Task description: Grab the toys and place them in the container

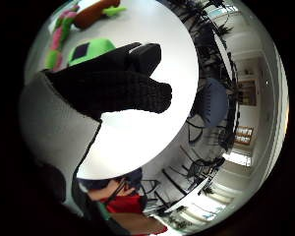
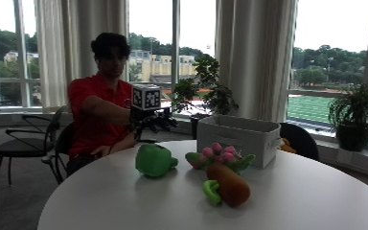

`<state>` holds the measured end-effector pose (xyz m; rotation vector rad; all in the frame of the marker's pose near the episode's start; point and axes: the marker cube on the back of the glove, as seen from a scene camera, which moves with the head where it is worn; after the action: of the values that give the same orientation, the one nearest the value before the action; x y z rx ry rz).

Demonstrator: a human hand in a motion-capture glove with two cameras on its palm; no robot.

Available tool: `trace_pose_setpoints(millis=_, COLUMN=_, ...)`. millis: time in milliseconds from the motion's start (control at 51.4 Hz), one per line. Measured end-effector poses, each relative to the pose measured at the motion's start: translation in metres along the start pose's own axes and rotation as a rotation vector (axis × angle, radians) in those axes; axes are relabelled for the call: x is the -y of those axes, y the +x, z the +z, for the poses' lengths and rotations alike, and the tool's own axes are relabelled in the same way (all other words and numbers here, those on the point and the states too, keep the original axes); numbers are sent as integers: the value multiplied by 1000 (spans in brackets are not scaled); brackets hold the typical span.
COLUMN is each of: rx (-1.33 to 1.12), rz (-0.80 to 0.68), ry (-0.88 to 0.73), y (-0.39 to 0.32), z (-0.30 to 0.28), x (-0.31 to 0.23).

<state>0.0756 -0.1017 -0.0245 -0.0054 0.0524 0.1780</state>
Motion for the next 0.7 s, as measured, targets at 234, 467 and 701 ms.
trace_pose_setpoints(millis=234, rx=-5, rz=47, ry=-124, y=9, z=45, x=30)
trace_pose_setpoints(millis=467, rx=-112, rz=65, ry=-290, y=29, z=81, x=61)
trace_pose_setpoints(millis=701, rx=-170, rz=-7, ry=-412, y=30, z=84, x=71)
